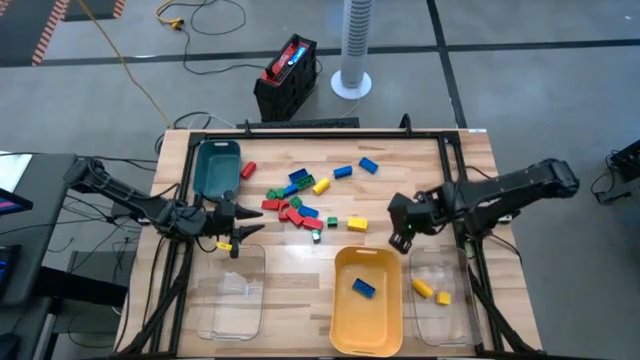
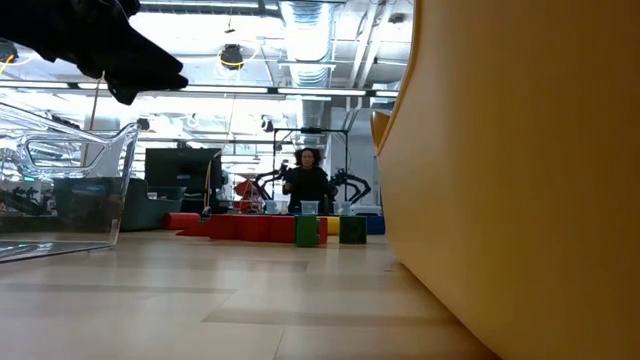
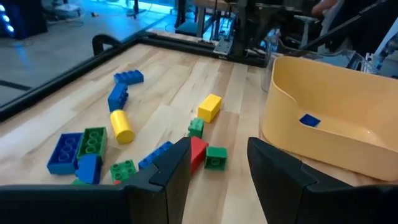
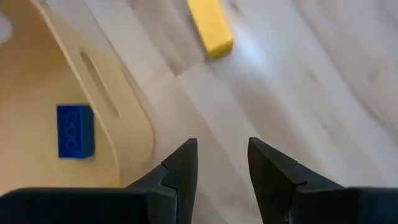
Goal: Sort blocks
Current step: Put the red wooden block into the green bin
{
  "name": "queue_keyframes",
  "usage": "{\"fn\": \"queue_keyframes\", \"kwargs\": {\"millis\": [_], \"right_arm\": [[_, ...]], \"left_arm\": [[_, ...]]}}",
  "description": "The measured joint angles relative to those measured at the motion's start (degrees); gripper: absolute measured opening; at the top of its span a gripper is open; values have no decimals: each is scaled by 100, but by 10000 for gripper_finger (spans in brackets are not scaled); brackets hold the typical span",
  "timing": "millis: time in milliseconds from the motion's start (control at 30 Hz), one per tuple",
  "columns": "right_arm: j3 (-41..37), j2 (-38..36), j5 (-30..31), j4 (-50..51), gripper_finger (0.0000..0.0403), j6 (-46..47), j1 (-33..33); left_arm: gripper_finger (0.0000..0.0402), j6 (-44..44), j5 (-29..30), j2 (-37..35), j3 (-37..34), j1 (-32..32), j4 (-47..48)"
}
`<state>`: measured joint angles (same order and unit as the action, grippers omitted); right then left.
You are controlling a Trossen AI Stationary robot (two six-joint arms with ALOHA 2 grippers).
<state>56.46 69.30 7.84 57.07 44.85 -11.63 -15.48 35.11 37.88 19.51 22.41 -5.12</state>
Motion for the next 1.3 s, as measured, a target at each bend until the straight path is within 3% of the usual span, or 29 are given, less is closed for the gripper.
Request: {"fn": "queue_keyframes", "kwargs": {"millis": [200,367,700,867,1133,1300], "right_arm": [[60,18,241,-268,152,-609,417],[-82,50,1943,-741,152,-836,386],[-148,17,2236,-1291,152,-1489,375],[-148,17,2427,-1260,152,-1609,164],[-148,0,3555,-1291,152,-1661,-385],[-148,-94,4050,-1566,152,-1943,-441]], "left_arm": [[155,4,-392,108,165,-407,313],[155,114,-1168,712,731,-1024,1139],[155,1219,-2419,2672,2543,-2084,2430],[155,1690,-2599,3689,3257,-2187,2876],[155,2385,-2321,5134,4050,-2059,3011],[163,2241,-2283,5841,4565,-1978,3050]]}}
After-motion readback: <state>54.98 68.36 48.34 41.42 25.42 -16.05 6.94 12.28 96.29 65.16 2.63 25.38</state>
